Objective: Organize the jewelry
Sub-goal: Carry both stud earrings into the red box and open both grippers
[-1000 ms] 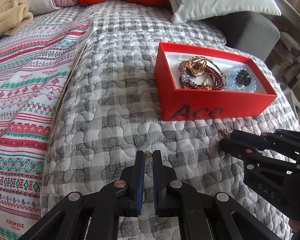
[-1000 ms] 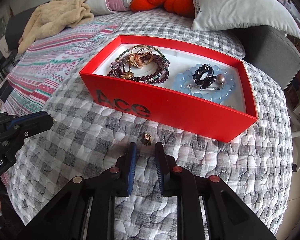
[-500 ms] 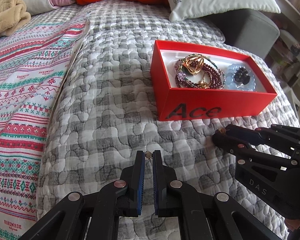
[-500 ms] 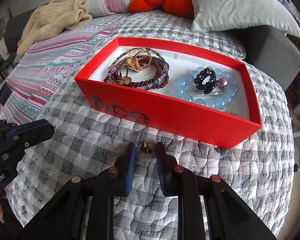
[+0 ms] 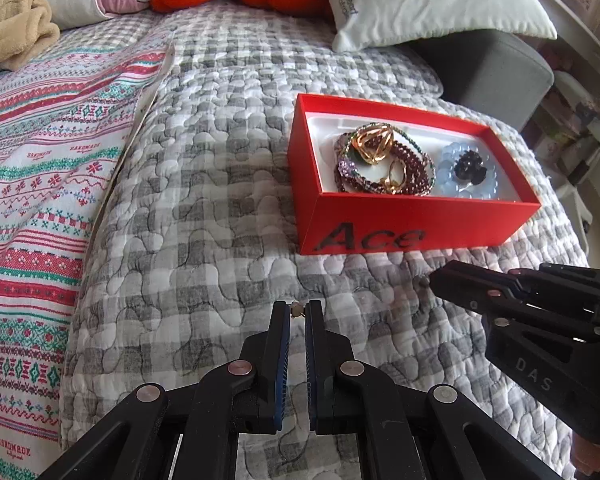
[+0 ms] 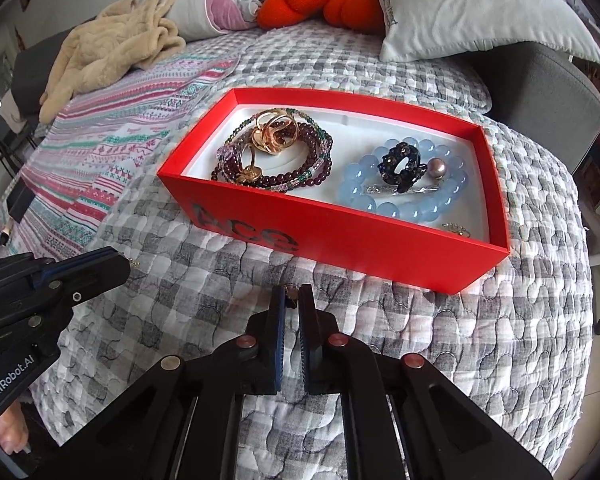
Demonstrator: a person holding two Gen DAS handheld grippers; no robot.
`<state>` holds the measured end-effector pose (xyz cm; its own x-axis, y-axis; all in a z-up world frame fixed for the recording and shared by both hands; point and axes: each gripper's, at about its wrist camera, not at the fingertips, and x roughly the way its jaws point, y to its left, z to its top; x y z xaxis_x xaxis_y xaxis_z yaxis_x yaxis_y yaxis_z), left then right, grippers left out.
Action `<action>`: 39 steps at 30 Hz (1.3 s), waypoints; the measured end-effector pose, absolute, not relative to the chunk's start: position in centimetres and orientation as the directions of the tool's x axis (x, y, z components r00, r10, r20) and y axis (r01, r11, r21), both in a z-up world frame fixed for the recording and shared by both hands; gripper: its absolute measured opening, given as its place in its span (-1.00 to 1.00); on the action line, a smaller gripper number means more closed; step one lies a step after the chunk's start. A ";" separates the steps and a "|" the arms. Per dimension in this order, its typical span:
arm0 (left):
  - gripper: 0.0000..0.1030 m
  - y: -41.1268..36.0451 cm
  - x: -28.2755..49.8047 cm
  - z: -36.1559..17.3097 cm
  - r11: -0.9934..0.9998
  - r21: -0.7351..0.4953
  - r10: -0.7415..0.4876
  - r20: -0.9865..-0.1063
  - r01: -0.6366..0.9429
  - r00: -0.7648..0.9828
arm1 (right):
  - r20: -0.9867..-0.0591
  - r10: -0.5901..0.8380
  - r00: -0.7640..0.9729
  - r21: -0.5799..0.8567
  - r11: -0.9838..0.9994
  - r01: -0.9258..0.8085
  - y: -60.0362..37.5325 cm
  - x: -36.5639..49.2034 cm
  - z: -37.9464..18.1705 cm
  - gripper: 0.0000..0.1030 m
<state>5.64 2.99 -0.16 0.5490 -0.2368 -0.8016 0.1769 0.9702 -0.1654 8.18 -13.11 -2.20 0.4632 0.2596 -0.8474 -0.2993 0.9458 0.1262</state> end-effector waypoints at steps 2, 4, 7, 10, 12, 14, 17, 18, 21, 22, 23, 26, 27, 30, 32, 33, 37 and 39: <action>-0.96 3.0 5.7 0.4 0.968 -0.171 -0.245 -0.790 0.182 0.562 | -0.834 0.275 0.479 0.140 0.944 -0.299 -13.6 7.8 -1.1 -0.87; -0.96 3.1 5.9 1.0 0.965 -0.183 -0.258 -0.775 0.187 0.576 | -0.815 0.296 0.499 0.158 0.940 -0.301 -14.1 7.3 0.1 -0.87; -0.96 2.9 6.3 1.8 0.960 -0.200 -0.278 -0.753 0.195 0.597 | -0.784 0.312 0.537 0.175 0.940 -0.291 -15.1 7.0 1.9 -0.87; -0.96 2.3 7.0 2.2 0.955 -0.206 -0.295 -0.736 0.214 0.609 | -0.759 0.321 0.567 0.197 0.943 -0.269 -16.2 7.2 3.2 -0.87; -0.96 1.7 7.5 2.4 0.953 -0.196 -0.298 -0.724 0.230 0.622 | -0.748 0.320 0.581 0.209 0.945 -0.252 -16.9 7.6 3.6 -0.87; -0.96 1.2 8.0 2.5 0.950 -0.193 -0.307 -0.710 0.244 0.634 | -0.745 0.316 0.588 0.222 0.948 -0.227 -17.7 8.1 3.7 -0.87; -0.96 0.4 8.8 2.5 0.949 -0.184 -0.310 -0.694 0.256 0.650 | -0.744 0.303 0.595 0.229 0.953 -0.200 -18.7 8.9 3.6 -0.87; -0.96 0.2 9.0 2.5 0.949 -0.179 -0.310 -0.690 0.260 0.654 | -0.745 0.302 0.595 0.233 0.953 -0.193 -19.1 9.0 3.5 -0.87; -0.96 -0.3 9.7 2.4 0.946 -0.183 -0.317 -0.681 0.266 0.660 | -0.748 0.301 0.592 0.247 0.953 -0.173 -19.8 9.6 3.2 -0.87; -0.96 -0.4 9.9 2.3 0.945 -0.187 -0.321 -0.681 0.267 0.659 | -0.749 0.300 0.592 0.249 0.954 -0.169 -19.9 9.7 3.2 -0.87; -0.96 -0.5 10.2 2.3 0.944 -0.193 -0.324 -0.681 0.267 0.656 | -0.750 0.299 0.590 0.250 0.954 -0.166 -20.0 9.9 3.1 -0.87; -0.96 -0.9 10.8 1.9 0.941 -0.202 -0.334 -0.682 0.271 0.650 | -0.754 0.301 0.584 0.258 0.953 -0.159 -20.3 10.4 2.8 -0.87; -0.95 -1.1 11.0 1.9 0.941 -0.199 -0.334 -0.680 0.274 0.652 | -0.755 0.300 0.584 0.257 0.953 -0.157 -20.3 10.5 2.8 -0.87; -0.94 -1.7 11.1 1.8 0.936 -0.198 -0.345 -0.679 0.291 0.648 | -0.754 0.301 0.584 0.262 0.953 -0.153 -20.5 11.0 2.7 -0.87; -0.90 -1.9 11.1 1.8 0.936 -0.195 -0.344 -0.681 0.292 0.647 | -0.755 0.300 0.583 0.263 0.953 -0.149 -20.6 11.2 2.6 -0.87; -0.80 -2.0 11.2 1.8 0.939 -0.188 -0.334 -0.686 0.287 0.646 | -0.756 0.299 0.582 0.264 0.953 -0.148 -20.6 11.3 2.6 -0.86; -0.20 -1.9 10.7 2.3 0.949 -0.169 -0.307 -0.687 0.267 0.658 | -0.727 0.339 0.597 0.303 0.939 -0.164 -20.9 11.4 2.9 -0.83; 0.03 -1.6 10.3 2.7 0.954 -0.161 -0.293 -0.681 0.253 0.671 | -0.723 0.331 0.607 0.303 0.941 -0.152 -21.1 11.5 3.3 -0.55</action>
